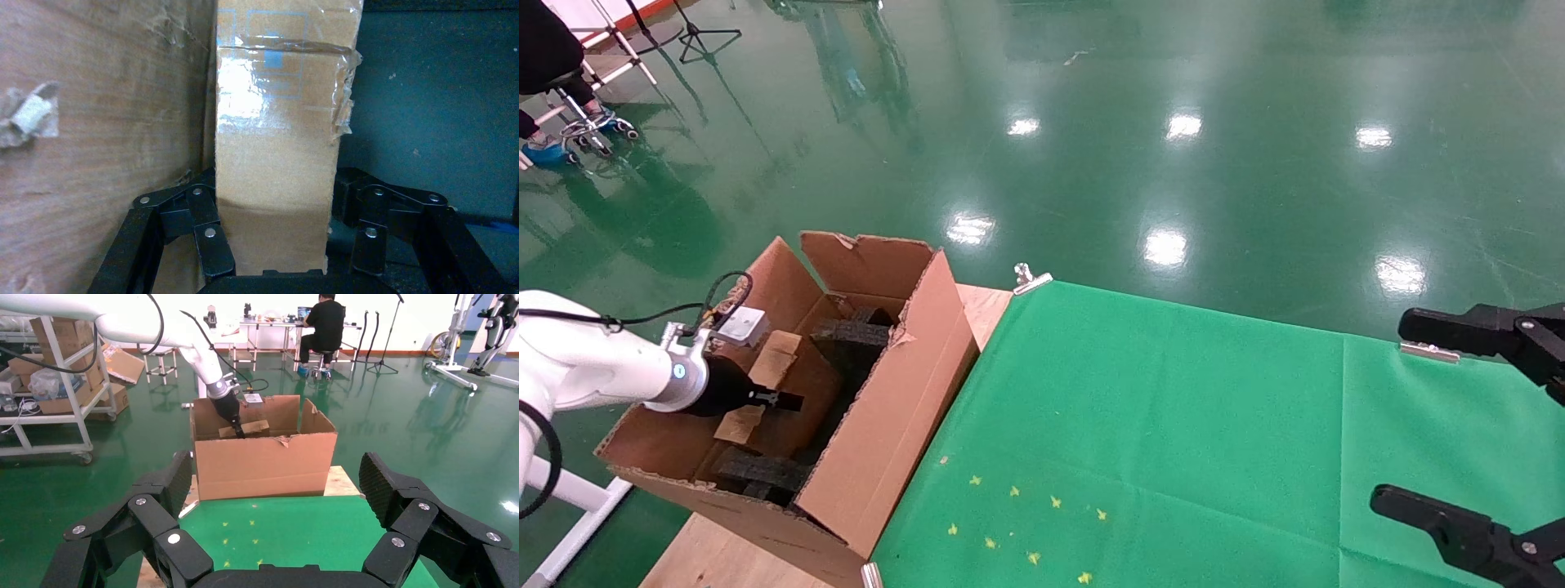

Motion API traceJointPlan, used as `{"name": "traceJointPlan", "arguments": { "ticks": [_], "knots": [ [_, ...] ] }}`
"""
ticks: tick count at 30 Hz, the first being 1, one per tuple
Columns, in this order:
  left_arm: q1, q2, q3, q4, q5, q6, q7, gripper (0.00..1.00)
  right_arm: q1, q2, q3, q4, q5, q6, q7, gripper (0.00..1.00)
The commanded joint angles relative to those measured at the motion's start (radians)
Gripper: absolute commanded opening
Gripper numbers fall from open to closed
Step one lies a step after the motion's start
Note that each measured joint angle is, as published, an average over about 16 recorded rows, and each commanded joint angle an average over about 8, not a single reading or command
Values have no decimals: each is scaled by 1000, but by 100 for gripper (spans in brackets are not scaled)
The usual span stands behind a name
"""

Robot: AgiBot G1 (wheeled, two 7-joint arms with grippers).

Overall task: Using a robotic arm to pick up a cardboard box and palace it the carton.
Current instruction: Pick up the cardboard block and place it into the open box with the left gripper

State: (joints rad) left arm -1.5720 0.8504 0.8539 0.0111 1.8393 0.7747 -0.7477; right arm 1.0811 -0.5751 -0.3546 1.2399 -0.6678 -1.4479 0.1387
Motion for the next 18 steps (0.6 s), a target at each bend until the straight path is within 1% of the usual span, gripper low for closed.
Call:
{"name": "traceJointPlan", "arguments": {
  "ticks": [1,5,6,18],
  "knots": [
    [7,6,-1,1,-2,-3,-5,41,0,0,0,0,0,0,0,100],
    [13,9,-5,3,-6,-12,-15,91,0,0,0,0,0,0,0,100],
    [14,9,-5,3,-7,-13,-17,100,0,0,0,0,0,0,0,100],
    [7,8,-3,4,-4,-9,-18,100,0,0,0,0,0,0,0,100]
  ]
}}
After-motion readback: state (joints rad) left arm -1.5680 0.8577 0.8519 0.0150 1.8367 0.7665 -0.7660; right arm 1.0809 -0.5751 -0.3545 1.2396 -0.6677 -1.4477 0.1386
